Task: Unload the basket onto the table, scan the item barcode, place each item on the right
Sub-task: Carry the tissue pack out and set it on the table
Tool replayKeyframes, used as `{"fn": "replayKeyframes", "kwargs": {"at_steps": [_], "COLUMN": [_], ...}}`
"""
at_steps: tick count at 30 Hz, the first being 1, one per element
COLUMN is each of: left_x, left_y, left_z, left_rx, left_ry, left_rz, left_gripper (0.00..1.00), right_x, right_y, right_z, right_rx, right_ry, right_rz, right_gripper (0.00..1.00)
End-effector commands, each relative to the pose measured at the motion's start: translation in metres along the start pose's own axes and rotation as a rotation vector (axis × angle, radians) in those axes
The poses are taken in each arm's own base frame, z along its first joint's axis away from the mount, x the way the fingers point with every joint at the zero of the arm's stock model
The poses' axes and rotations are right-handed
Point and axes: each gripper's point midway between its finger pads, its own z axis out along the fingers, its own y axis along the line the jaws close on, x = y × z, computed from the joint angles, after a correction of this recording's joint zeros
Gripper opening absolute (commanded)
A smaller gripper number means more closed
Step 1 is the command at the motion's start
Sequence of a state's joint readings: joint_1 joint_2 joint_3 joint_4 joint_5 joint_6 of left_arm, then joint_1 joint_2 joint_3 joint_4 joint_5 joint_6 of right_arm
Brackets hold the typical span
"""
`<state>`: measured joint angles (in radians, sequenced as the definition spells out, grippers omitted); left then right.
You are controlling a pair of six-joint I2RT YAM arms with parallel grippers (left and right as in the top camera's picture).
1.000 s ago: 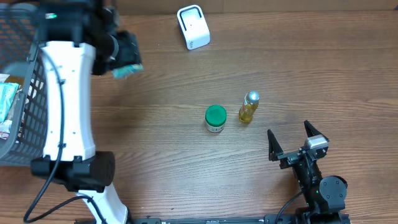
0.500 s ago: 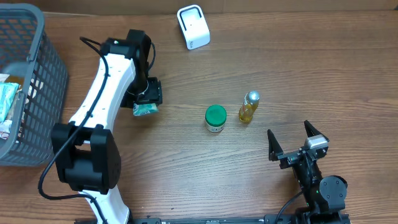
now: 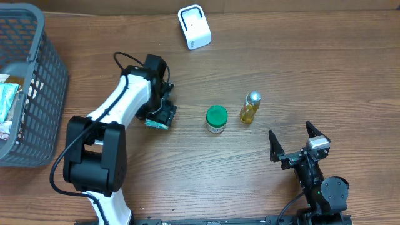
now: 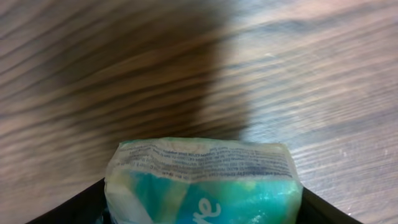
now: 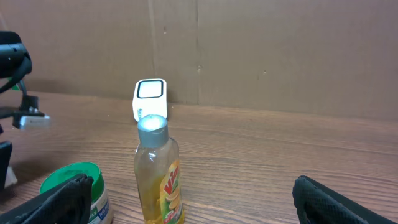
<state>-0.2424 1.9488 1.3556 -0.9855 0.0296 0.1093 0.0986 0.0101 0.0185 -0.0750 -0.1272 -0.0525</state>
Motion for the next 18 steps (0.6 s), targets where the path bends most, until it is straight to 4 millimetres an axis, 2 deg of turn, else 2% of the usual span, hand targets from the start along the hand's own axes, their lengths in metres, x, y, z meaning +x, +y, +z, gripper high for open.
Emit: {"fn": "replayKeyframes", "kwargs": {"at_steps": [1,2,7,14,18], "left_x": [-0.003,-0.004,-0.015,-0.02,-0.024], "left_y": [-0.014,-0.013,0.003,-0.016,-0.024], "left_z": [0.001,0.002,-0.001,-0.007,-0.014], "left_rx": [0.007,-0.009,-0.148,-0.032,0.014], "left_ry": [-0.017,-0.021,-0.042,-0.07,-0.084], "left_rz": [0.21,0.236,0.275,0.181,0.108], "left_gripper": [0.66,0.66,0.84,1.0,1.0], "right_x": [0.003,0.003,0.003,0.003,0.003], "right_y": [0.001,0.001,0.001,0.001,0.001], "right_z": [0.0,0.0,0.0,0.0,0.0], "right_rx": [-0.007,-0.007,-0.007,-0.007,-0.007], "right_ry": [-0.001,-0.001,-0.001,-0.001,-0.001], "right_rz": [0.0,0.0,0.0,0.0,0.0], "right_gripper": [1.0,1.0,1.0,1.0,1.0]}}
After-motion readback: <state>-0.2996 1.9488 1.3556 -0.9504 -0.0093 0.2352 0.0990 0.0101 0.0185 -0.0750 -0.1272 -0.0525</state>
